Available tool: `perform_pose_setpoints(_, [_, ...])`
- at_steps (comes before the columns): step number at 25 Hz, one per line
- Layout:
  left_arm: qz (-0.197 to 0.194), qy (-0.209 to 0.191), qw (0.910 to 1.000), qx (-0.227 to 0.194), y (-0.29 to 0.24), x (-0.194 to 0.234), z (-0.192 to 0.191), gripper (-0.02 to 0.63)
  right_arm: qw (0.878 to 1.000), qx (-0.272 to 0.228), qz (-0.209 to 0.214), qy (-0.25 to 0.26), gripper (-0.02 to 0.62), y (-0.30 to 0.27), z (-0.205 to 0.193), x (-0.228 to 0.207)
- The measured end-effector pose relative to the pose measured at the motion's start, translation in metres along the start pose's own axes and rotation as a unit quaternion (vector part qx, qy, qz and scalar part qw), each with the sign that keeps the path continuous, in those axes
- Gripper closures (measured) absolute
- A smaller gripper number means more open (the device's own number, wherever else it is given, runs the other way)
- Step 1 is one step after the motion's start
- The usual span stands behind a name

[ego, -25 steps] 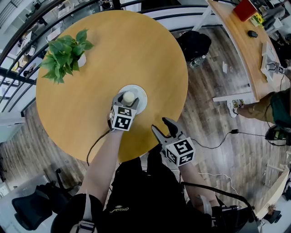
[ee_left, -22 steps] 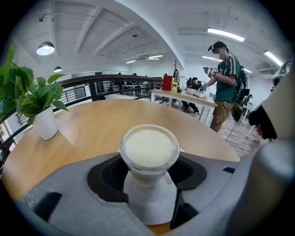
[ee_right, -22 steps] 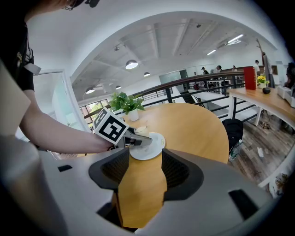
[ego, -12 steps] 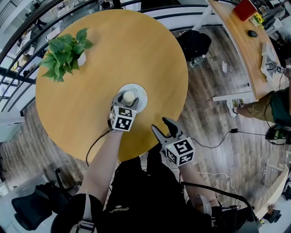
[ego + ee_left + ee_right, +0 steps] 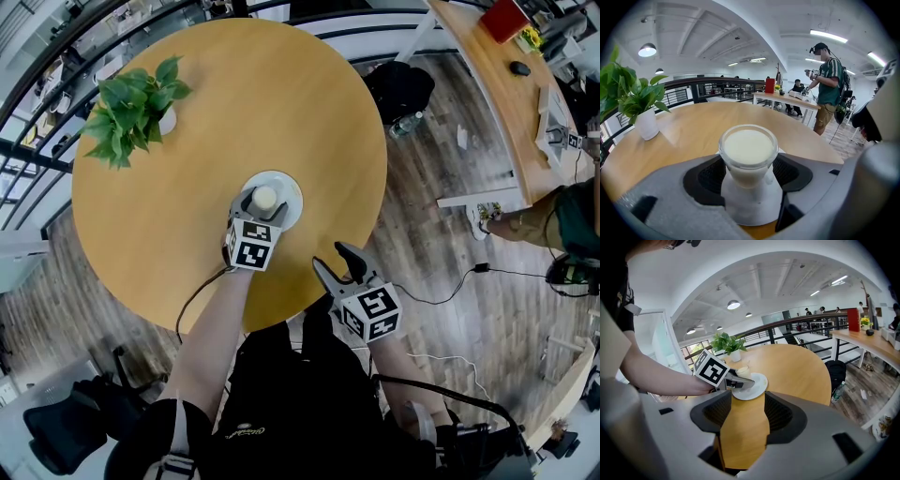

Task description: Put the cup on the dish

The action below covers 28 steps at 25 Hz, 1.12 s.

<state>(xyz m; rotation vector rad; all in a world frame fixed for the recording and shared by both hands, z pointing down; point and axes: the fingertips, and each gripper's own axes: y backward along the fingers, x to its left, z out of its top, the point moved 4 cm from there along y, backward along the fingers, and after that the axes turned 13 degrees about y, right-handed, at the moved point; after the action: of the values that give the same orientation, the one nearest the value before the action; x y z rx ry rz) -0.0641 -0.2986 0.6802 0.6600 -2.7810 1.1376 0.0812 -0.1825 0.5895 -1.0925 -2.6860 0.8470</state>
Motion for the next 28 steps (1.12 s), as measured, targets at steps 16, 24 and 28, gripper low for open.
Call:
perform_pose_setpoints(16, [0.001, 0.004, 1.0, 0.004, 0.007, -0.003, 0.004, 0.3, 1.0, -0.001, -0.002, 0.004, 0.374, 0.007, 0.001, 0.0])
perform_pose_setpoints(24, [0.008, 0.011, 0.9998, 0.012, 0.014, 0.0, -0.006, 0.3, 1.0, -0.004, -0.002, 0.007, 0.374, 0.01, 0.0, 0.007])
perform_pose_setpoints(28, [0.007, 0.016, 0.9997, 0.016, 0.02, -0.001, -0.012, 0.301, 1.0, -0.004, -0.001, 0.005, 0.373, 0.01, -0.003, 0.011])
